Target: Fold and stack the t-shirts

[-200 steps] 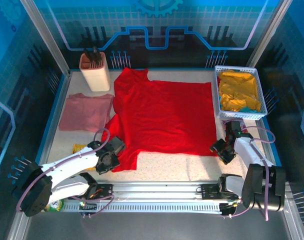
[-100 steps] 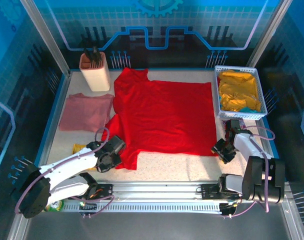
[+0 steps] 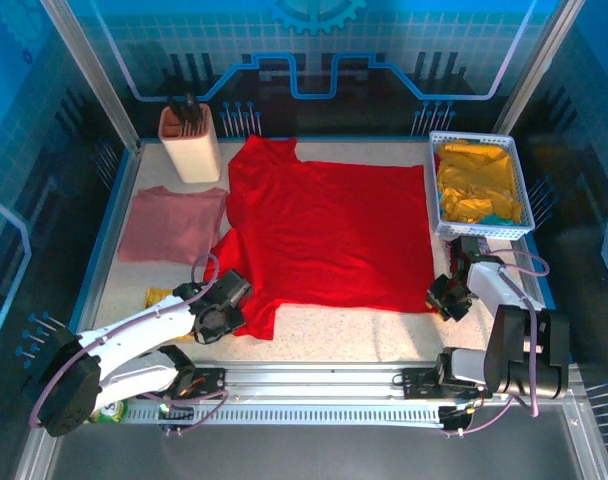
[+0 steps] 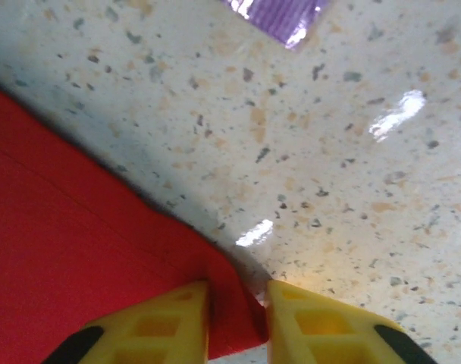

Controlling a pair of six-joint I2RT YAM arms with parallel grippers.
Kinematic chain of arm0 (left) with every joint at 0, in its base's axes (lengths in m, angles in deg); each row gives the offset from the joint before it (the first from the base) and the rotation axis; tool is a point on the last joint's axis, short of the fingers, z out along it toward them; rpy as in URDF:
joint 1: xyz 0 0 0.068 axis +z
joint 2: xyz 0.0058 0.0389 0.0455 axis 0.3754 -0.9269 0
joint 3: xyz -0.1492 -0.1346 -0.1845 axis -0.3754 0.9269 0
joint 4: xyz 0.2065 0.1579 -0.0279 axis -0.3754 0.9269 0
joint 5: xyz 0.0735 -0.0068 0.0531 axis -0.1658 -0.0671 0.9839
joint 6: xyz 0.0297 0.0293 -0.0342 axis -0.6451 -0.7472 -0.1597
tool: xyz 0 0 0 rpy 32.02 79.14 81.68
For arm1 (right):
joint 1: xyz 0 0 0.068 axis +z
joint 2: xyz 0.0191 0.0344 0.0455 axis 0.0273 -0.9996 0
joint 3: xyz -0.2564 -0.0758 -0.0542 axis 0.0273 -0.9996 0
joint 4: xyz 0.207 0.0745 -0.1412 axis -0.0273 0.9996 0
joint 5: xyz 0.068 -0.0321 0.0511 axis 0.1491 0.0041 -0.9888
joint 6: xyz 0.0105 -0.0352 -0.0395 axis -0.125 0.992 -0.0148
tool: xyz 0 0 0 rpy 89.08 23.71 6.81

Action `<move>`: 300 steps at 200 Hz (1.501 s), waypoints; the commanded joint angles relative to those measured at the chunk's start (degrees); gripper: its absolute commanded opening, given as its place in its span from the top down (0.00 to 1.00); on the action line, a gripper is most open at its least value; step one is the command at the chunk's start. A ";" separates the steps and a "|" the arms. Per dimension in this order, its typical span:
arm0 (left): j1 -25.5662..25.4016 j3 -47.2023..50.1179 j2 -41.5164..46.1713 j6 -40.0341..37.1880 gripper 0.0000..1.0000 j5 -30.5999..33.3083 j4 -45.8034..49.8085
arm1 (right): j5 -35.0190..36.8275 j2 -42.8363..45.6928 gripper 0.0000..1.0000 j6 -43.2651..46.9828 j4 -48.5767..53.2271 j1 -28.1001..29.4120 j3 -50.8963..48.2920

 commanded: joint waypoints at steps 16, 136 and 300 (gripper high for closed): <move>0.27 -0.95 -0.09 -1.82 1.00 -0.77 0.40 | -3.32 -0.32 0.86 0.82 -7.35 0.81 2.65; 2.29 -27.55 2.20 -17.53 1.00 4.45 11.04 | -6.00 17.95 1.00 12.21 -2.82 0.47 15.75; 4.38 -80.43 10.58 -53.94 1.00 -2.70 2.69 | -5.14 30.93 1.00 22.08 2.64 2.52 57.60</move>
